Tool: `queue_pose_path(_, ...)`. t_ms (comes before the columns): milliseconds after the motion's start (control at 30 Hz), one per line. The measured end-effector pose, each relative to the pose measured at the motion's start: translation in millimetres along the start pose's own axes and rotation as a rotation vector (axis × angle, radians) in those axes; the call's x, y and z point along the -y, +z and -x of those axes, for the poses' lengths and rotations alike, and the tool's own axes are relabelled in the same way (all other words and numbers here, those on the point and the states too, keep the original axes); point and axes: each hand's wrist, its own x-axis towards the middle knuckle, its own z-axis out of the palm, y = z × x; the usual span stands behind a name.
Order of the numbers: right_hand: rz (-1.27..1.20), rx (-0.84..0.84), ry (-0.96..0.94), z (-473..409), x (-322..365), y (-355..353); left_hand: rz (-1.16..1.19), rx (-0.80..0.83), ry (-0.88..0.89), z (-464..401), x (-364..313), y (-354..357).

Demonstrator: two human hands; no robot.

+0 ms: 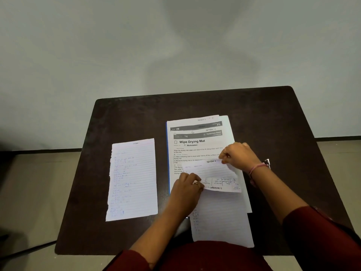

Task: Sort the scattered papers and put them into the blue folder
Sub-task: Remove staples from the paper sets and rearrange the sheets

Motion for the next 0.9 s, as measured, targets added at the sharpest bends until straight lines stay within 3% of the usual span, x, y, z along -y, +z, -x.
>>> queue_pose_path(333, 0.166, -0.093, -0.093, 28, 2, 4, 0.030, 0.097, -0.058, -7, -3, -5)
queue_pose_path(400, -0.027, -0.009, -0.104, 35, 2, 1, 0.028, 0.095, -0.040, -8, -2, -3)
queue_pose_path(467, -0.352, 0.204, -0.108, 43, -1, -8, 0.025, 0.078, -0.012, -10, 0, -3)
queue_pose_path(533, -0.516, 0.338, -0.130, 44, -3, -15, 0.009, 0.070, 0.035, -13, 2, -4)
queue_pose_path(600, -0.516, 0.211, -0.113, 35, -6, -12, 0.021, 0.053, 0.076, -15, 3, -6)
queue_pose_path(667, -0.350, 0.053, -0.047, 21, -6, -4, 0.069, 0.041, 0.045, -16, 3, -8)
queue_pose_path(767, -0.073, 0.019, 0.043, 5, -2, 4, 0.122, 0.023, 0.049, -16, 7, -6)
queue_pose_path(900, -0.110, -0.061, 0.055, -1, 1, 3, 0.046, 0.140, 0.079, -15, 5, -8)
